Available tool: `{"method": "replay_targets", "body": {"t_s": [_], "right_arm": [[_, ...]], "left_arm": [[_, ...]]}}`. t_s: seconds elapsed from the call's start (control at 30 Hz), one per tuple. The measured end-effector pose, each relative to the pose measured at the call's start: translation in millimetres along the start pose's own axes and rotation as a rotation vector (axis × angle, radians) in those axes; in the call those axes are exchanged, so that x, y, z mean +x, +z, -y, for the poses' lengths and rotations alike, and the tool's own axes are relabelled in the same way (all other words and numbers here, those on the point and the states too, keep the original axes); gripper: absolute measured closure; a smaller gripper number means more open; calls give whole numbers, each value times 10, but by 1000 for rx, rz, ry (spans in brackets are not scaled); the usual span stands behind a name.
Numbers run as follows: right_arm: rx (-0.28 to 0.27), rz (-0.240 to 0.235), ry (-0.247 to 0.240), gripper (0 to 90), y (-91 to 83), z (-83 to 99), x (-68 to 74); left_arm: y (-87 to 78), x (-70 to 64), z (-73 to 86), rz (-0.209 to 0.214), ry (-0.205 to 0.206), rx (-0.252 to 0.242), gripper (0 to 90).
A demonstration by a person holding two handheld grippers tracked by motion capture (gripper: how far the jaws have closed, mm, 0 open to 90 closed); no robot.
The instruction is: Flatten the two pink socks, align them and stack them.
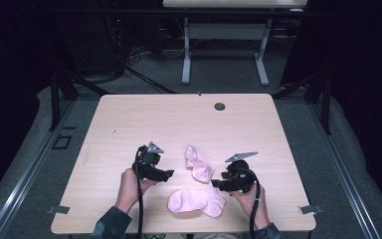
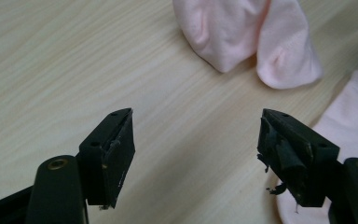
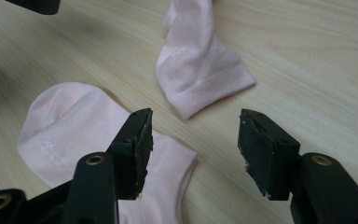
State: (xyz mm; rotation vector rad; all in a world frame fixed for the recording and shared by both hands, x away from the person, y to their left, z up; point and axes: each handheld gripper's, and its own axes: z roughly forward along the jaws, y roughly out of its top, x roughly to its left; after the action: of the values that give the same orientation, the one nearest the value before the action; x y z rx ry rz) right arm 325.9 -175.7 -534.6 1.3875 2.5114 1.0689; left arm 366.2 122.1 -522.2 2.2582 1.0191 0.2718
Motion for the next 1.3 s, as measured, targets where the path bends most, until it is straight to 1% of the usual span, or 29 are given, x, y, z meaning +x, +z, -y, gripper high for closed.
{"method": "replay_targets", "body": {"t_s": [0.07, 0.1, 0.17, 0.23, 0.27, 0.33, 0.4, 0.47, 0.53, 0.6, 0.73, 0.83, 0.93, 0.97, 1.03, 1.07, 1.1, 1.17, 1.2, 1.23, 1.3], "right_arm": [[-1, 1, 4, 444, 16, -26, -7], [2, 6, 6, 443, 23, -40, -15], [-1, 10, 10, 445, 40, -69, -28], [-2, 23, 15, 446, 71, -104, -38], [-7, 26, 23, 459, 94, -122, -40], [4, 37, 25, 464, 151, -162, -30], [3, 42, 33, 459, 193, -184, -30], [6, 52, 37, 448, 236, -203, -41], [9, 63, 43, 432, 277, -217, -47], [10, 79, 41, 431, 310, -227, -49], [14, 97, 40, 438, 361, -237, -61], [14, 113, 37, 465, 398, -237, -73], [16, 114, 48, 476, 453, -229, -84], [20, 115, 42, 476, 467, -222, -77], [21, 119, 30, 491, 499, -212, -50], [35, 125, 17, 493, 508, -213, -38], [35, 139, 11, 514, 516, -215, -19], [42, 146, -6, 530, 530, -223, 11], [37, 153, -11, 539, 549, -228, 21], [48, 158, -16, 547, 554, -232, 21], [39, 158, -19, 579, 572, -236, 23]], "left_arm": [[59, 32, -60, 11, 6, 5, 258], [93, 58, -102, 16, 17, 7, 259], [149, 93, -162, 14, 23, 15, 268], [207, 154, -238, 48, 14, 18, 274], [233, 177, -275, 51, 13, 21, 275], [283, 234, -347, 89, 5, 21, 278], [335, 272, -422, 104, 5, 35, 291], [385, 270, -469, 119, 4, 36, 308], [460, 231, -510, 108, 37, 66, 333], [539, 191, -536, 113, 46, 77, 357], [641, 137, -569, 107, 58, 84, 420], [690, 106, -585, 96, 64, 89, 470], [724, 81, -596, 94, 72, 99, 531], [733, 70, -596, 86, 75, 97, 555], [742, 57, -594, 85, 85, 102, 602], [747, 51, -594, 77, 88, 109, 613], [753, 47, -593, 71, 87, 112, 640], [770, 37, -592, 66, 83, 113, 675], [775, 34, -591, 65, 83, 114, 696], [783, 32, -591, 62, 87, 119, 712], [806, 26, -587, 62, 89, 124, 744]]}}
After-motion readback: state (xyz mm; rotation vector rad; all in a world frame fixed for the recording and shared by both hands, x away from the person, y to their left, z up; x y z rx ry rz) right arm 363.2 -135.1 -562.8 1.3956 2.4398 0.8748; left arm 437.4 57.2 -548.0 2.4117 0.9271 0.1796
